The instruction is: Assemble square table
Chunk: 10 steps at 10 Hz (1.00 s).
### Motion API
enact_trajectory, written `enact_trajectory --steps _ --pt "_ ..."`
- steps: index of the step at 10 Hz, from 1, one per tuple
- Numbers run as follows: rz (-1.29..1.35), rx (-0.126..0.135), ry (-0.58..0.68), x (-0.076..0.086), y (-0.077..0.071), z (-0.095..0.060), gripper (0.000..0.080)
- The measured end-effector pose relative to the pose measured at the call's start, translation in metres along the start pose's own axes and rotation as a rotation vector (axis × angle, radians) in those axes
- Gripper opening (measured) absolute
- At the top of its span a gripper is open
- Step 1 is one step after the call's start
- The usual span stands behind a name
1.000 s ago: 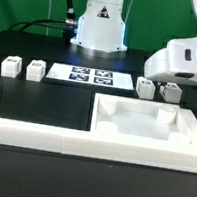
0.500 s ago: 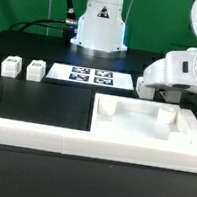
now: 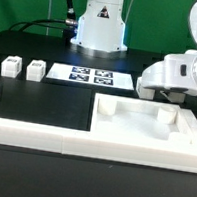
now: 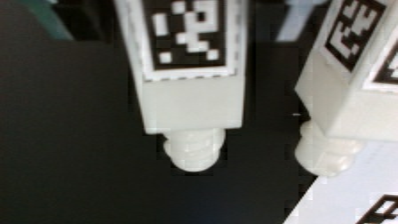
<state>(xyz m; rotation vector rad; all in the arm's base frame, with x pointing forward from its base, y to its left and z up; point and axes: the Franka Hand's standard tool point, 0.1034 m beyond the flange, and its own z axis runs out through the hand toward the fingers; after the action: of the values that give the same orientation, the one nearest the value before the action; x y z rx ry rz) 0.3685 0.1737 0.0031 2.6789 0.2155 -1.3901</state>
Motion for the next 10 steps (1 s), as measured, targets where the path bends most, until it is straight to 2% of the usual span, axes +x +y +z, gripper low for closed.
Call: enact_trajectory --steps 6,7,9,10 --pt "0.0 0.0 0.0 0.0 0.0 0.0 0.0287" --pt "-0.002 0.002 0.01 -0.002 0.002 -0.006 0.0287" --pt "-0.063 0.01 0.062 -0.027 0.025 -0.052 0.0287" --pt "-0.089 -0.019 0.115 -0.041 0.036 -0.068 0.0287"
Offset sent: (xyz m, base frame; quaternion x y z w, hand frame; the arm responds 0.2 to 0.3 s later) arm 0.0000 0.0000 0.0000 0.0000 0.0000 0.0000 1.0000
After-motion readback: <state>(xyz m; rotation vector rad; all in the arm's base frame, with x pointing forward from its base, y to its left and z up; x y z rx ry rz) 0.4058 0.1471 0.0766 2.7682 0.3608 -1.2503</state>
